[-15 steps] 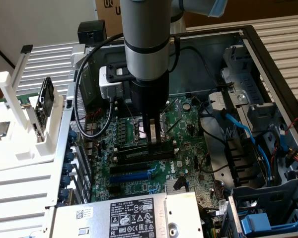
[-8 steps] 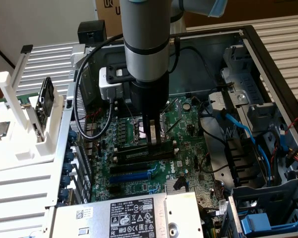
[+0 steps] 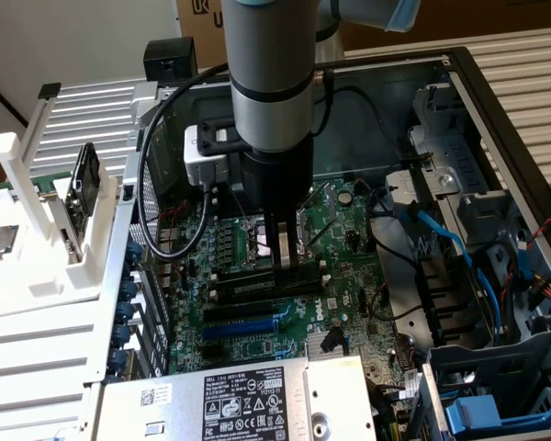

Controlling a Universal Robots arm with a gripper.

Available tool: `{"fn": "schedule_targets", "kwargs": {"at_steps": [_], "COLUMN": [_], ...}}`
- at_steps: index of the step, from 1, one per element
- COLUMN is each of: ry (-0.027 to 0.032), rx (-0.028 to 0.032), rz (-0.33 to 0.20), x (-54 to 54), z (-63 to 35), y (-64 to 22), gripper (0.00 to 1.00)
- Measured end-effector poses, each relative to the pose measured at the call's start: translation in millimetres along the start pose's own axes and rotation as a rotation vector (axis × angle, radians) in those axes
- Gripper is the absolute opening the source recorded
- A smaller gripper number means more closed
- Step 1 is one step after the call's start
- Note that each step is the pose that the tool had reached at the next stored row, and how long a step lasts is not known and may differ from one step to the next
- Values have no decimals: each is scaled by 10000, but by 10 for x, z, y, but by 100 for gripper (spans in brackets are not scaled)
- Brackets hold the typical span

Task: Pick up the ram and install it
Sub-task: 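Insert the ram into the slot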

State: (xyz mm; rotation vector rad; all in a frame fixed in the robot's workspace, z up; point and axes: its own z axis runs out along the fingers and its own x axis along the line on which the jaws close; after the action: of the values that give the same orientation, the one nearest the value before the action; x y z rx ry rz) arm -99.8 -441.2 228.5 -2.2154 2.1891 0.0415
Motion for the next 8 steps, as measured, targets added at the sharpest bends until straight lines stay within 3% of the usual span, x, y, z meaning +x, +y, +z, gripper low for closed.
{"fn": "schedule_targets", "kwargs": {"at_steps": [8], "ry": [-14], "rx": [16], "rz": [-2], "x": [2], "z": [0], "y": [1], "gripper": [12]}}
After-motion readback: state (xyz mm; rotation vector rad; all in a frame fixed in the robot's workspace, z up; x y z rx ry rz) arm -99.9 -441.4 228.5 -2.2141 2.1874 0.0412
